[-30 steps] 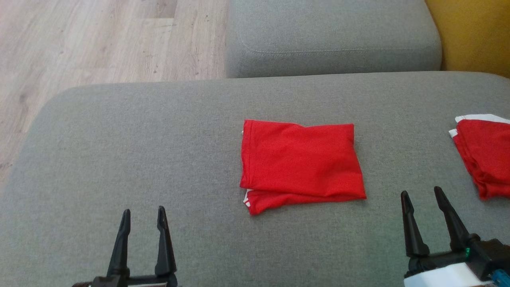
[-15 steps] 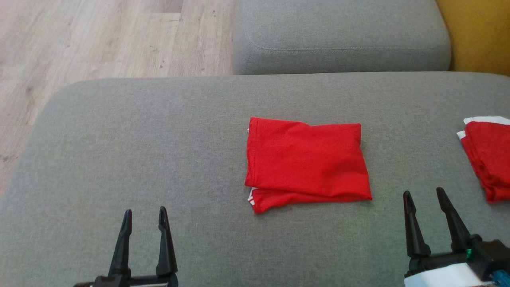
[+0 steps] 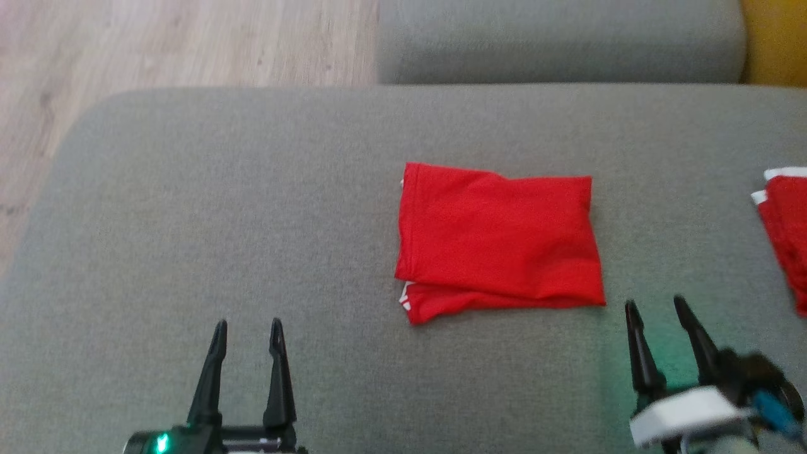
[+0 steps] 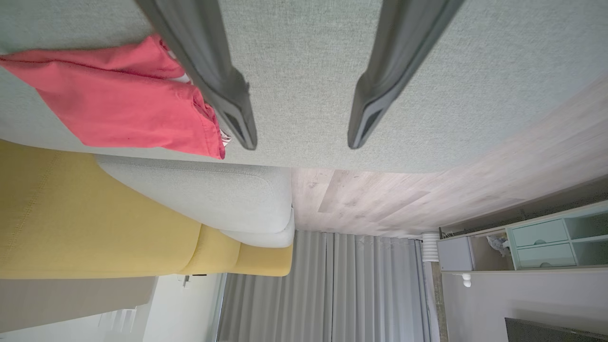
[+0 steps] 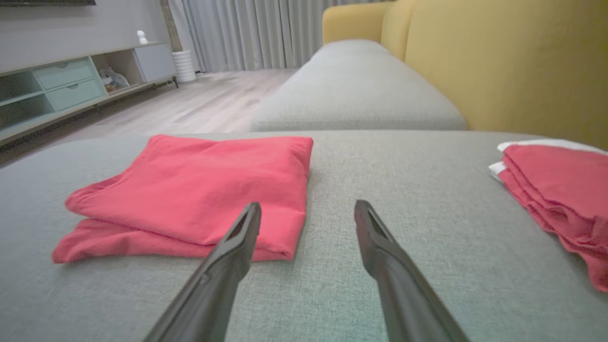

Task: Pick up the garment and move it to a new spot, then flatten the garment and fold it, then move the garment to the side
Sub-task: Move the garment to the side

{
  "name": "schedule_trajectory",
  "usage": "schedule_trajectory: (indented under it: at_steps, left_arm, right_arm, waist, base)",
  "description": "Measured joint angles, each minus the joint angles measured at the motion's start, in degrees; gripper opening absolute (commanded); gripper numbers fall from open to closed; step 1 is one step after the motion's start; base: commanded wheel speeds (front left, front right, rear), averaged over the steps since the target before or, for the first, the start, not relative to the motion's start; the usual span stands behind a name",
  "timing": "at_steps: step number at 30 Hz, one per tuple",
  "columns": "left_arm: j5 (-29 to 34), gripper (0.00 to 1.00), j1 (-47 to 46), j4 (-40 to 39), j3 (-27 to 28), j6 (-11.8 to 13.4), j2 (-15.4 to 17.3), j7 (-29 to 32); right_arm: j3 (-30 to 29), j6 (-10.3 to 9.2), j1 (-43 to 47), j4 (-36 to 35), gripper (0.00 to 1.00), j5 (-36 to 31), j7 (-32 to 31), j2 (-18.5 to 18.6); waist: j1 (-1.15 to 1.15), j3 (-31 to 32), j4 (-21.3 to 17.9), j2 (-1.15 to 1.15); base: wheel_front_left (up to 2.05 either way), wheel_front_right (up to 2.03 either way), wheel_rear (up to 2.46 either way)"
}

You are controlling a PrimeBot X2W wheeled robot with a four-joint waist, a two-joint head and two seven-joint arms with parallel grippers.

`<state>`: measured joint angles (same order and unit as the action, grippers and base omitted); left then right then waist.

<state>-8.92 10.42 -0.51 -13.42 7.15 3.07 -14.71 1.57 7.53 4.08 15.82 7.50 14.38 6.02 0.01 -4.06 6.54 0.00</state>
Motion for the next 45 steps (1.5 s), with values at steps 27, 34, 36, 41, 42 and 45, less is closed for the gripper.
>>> schedule_trajectory:
  at_steps: [27,34,36,41,42,45]
  left_arm:
    - [-2.81,1.0,-6.85,-1.09,-3.25,1.05,-0.07,0.0]
    - [-2.21,1.0,-10.24,-5.02,-1.23,-3.3,-0.08,0.0]
    - [-1.43,1.0,-11.22,-5.45,-1.18,-4.12,-0.11,0.0]
    - [-0.01,1.0,-12.73,-5.78,-0.75,-5.72,-0.11,0.0]
    - [0.14,1.0,-13.04,-5.78,-0.67,-5.99,-0.11,0.0]
    - [0.41,1.0,-13.96,-5.78,-0.23,-6.69,-0.12,0.0]
  right_arm:
    - [16.51,0.01,-29.19,20.6,0.0,25.88,-15.48,14.05]
    - [12.61,0.0,-31.12,15.89,0.0,24.73,-17.48,26.17]
    - [10.23,0.01,-32.49,14.17,0.0,24.03,-18.42,28.44]
    - [4.48,0.01,-34.22,11.91,0.0,23.06,-18.75,33.03]
    - [3.37,0.0,-34.22,11.85,0.0,22.9,-18.78,33.79]
    - [-0.1,0.01,-34.32,11.69,0.27,21.35,-19.42,35.21]
  waist:
    - [0.0,-10.4,-3.42,0.0]
    - [0.0,-13.66,-10.01,0.0]
    - [0.0,-15.04,-11.58,0.0]
    - [0.0,-18.92,-14.68,0.0]
    - [0.01,-19.62,-15.19,0.0]
    - [0.0,-21.48,-16.53,0.0]
  base:
    - [0.0,0.0,0.0]
    - [0.0,0.0,0.0]
    - [0.0,0.0,0.0]
    - [0.0,0.0,0.0]
    - [0.0,0.0,0.0]
    - [0.0,0.0,0.0]
